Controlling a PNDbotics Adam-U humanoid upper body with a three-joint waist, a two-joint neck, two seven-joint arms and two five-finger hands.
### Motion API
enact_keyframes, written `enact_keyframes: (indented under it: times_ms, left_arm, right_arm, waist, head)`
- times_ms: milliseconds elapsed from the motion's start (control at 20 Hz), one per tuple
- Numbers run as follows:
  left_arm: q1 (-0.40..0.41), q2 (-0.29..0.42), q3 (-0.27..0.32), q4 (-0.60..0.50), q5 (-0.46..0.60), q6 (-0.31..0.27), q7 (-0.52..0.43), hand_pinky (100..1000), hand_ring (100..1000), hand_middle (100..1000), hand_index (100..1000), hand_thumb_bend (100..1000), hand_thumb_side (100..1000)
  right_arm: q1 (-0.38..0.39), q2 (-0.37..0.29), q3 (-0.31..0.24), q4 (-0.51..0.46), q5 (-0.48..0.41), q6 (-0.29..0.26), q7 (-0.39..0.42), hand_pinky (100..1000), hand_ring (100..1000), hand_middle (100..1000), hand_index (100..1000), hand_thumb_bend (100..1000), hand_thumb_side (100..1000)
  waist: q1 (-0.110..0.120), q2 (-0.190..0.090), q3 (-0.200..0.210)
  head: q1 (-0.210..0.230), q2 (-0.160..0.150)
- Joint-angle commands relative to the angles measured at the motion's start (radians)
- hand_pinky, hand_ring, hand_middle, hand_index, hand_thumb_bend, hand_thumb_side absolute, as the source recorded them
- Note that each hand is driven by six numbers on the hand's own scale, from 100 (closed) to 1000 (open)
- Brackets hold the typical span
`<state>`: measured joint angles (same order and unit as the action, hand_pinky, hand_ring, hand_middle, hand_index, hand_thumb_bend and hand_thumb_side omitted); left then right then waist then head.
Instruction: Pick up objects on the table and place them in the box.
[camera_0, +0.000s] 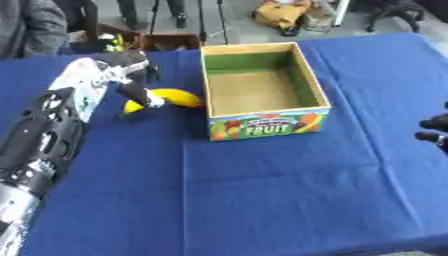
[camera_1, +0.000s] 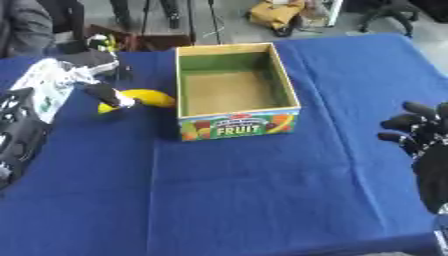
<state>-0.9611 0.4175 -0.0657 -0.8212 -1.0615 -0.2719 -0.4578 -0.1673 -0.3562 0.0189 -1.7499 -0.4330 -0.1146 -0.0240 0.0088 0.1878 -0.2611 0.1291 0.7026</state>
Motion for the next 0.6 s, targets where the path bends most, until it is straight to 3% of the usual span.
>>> enact_keyframes:
  times_ms: [50,600]
  left_arm:
    - [-0.031,0.011,0.016,0.012,-0.011,-0.001,0.001,628,528,537,713,625,572]
    - [-0.019,0.004,0.027,0.041,-0.025,0.033,0.054,615,520,533,718,519,503]
  right_arm:
    - [-0.011,-0.012,-0.003,-0.006,-0.006,-0.001,0.005,639,665,564,754,100,881]
    - [-0.012,-0.012,-0.004,-0.004,-0.017,0.001,0.008,639,665,563,754,100,880]
  waist:
    - [-0.002,-0.013,-0.004]
    - [-0.003,-0.012,-0.012]
  head:
    - [0.001,0.007]
    - [0.004,0.005]
